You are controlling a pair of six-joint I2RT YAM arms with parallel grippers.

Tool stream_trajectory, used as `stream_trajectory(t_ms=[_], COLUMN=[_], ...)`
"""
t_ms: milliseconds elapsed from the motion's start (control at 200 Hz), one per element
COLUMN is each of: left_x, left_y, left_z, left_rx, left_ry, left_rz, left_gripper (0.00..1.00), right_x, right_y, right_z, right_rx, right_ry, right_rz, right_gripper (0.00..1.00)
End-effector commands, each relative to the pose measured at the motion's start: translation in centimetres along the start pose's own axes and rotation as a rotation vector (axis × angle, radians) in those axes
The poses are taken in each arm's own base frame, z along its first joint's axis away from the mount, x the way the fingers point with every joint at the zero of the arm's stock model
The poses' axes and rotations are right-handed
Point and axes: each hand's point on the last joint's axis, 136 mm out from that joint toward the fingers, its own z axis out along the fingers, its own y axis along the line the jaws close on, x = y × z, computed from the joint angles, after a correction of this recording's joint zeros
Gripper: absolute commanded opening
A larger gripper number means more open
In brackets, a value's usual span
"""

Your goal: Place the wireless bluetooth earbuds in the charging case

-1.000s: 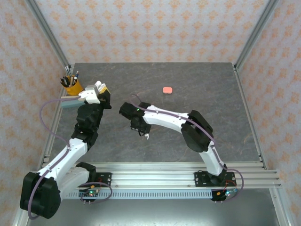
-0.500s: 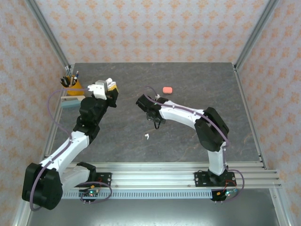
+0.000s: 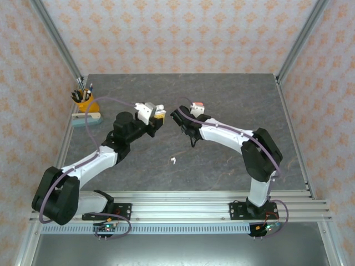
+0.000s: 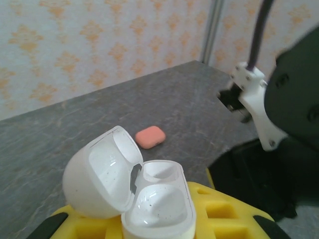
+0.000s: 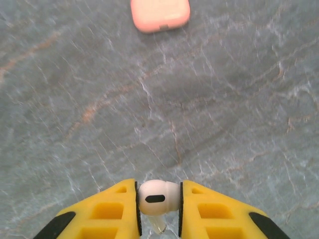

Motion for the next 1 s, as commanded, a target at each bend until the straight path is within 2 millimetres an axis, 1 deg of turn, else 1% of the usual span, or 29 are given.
stream_trajectory(t_ms=[0,140,255,340,450,535,616,746,811,896,996], left_x=[-2.5,-3.1,-3.7,-4.3,-5.6,-7.0,-8.5,-11.4,-12.4,-14.0,-15.3], left_y=[-1.1,-1.8,-2.4,-3.1,-3.9,-4.2,-4.7,-5.6,-6.0,-6.3,-7.0], left_z=[0.9,1.9,2.3,2.5,2.8,3.1,3.5,4.2,4.5,4.7,4.9], left_rx=[0.056,0.082,0.112,0.134,0.148,0.137,0.129,0.123,0.115,0.106,0.116], left_ry=[-0.06,-0.075,-0.09,-0.108,-0.149,-0.195,-0.242,-0.325,-0.358,-0.41,-0.449], left_rz=[0.068,0.066,0.061,0.07,0.088,0.105,0.123,0.144,0.152,0.158,0.166], left_gripper=[0.0,0.0,0.0,0.0,0.0,0.0,0.0,0.0,0.0,0.0,0.0], right_x=[-4.9,-8.0,-10.2,-11.8,-13.7,-15.0,-16.2,-17.9,-18.7,-19.5,-20.1], right_y=[0.4,-0.3,-1.6,-2.5,-3.3,-3.7,-3.7,-3.1,-2.9,-2.5,-1.8], right_z=[-2.6,-4.3,-5.9,-7.4,-9.6,-11.6,-13.6,-17.3,-19.1,-21.3,-23.5], right_rx=[-0.049,-0.075,-0.1,-0.14,-0.211,-0.273,-0.333,-0.441,-0.489,-0.557,-0.639], right_ry=[-0.138,-0.196,-0.235,-0.266,-0.312,-0.35,-0.388,-0.452,-0.481,-0.512,-0.54], right_rz=[0.034,0.075,0.121,0.165,0.204,0.222,0.228,0.216,0.21,0.199,0.18], right_gripper=[0.21,0.21,0.22,0.21,0.22,0.22,0.22,0.22,0.22,0.22,0.22])
